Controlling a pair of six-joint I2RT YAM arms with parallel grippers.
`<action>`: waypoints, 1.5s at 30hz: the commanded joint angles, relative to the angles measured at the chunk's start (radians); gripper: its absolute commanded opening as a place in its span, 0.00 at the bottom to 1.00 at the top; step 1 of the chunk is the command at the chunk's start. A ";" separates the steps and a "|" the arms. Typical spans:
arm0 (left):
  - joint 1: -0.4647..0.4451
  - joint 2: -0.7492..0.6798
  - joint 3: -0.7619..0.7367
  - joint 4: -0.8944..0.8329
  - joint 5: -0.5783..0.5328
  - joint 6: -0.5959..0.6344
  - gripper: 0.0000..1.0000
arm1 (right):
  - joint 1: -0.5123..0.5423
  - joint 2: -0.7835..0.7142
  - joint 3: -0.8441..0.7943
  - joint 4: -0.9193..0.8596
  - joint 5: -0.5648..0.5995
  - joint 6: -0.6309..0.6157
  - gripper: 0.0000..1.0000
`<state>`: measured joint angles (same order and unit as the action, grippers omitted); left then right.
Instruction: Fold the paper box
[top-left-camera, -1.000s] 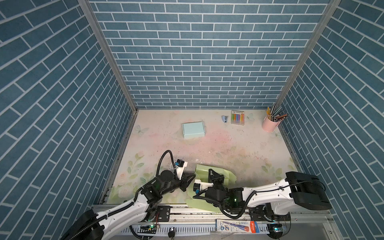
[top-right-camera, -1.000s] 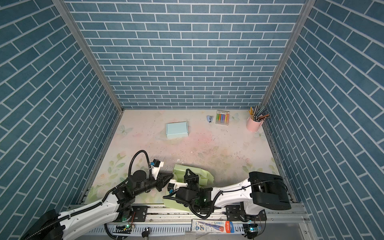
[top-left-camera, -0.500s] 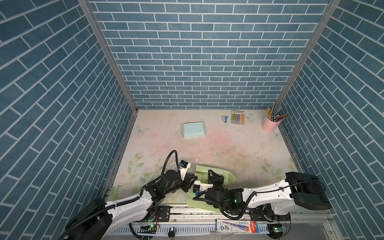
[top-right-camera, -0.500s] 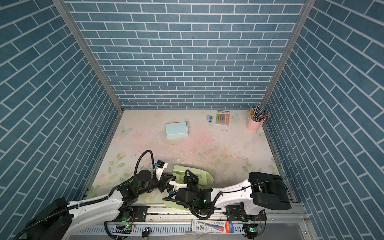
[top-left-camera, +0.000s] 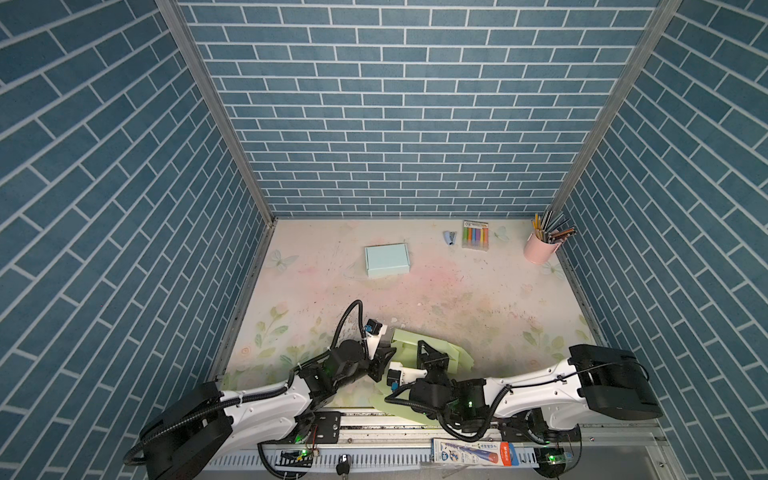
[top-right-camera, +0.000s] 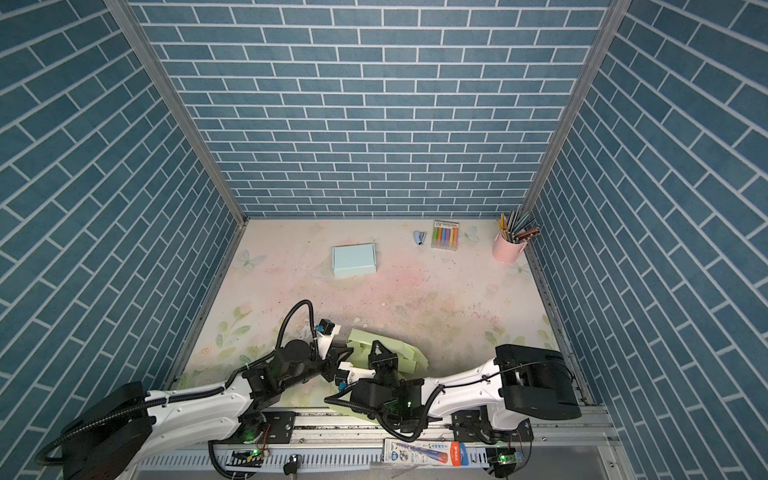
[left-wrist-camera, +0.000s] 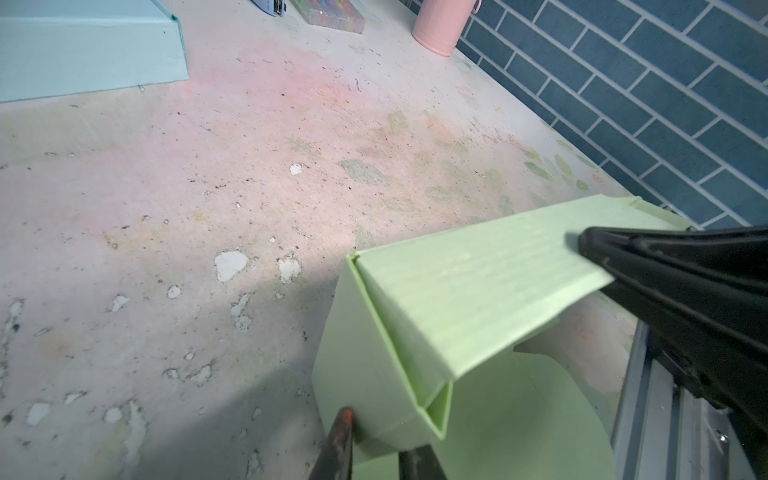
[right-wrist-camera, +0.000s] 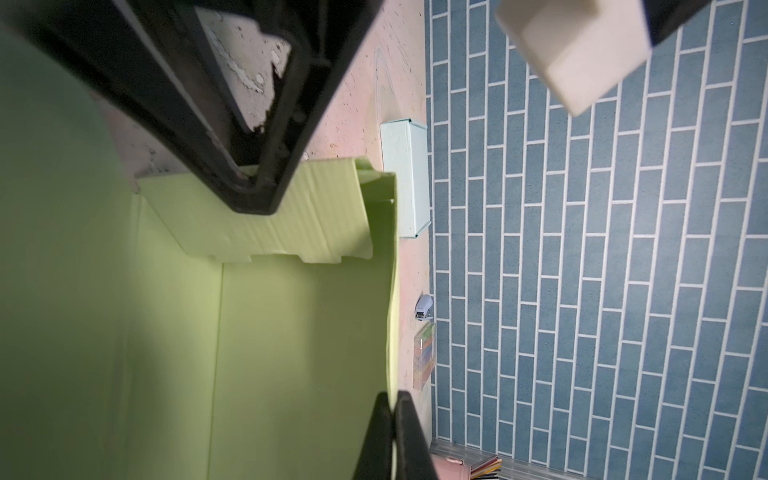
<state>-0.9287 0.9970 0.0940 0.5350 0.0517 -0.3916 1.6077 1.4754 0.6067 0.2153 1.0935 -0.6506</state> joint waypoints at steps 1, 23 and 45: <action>-0.014 0.006 0.041 0.052 -0.093 0.035 0.23 | 0.025 0.022 0.025 -0.008 -0.029 0.054 0.00; -0.070 0.003 0.032 0.077 -0.255 0.116 0.16 | 0.057 -0.009 0.140 -0.185 -0.133 0.298 0.25; -0.108 0.076 0.042 0.142 -0.299 0.202 0.16 | -0.688 -0.641 -0.054 -0.097 -1.243 1.083 0.55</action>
<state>-1.0264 1.0481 0.1120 0.6151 -0.2356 -0.2157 1.0023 0.7780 0.5995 0.0940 0.2073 0.2192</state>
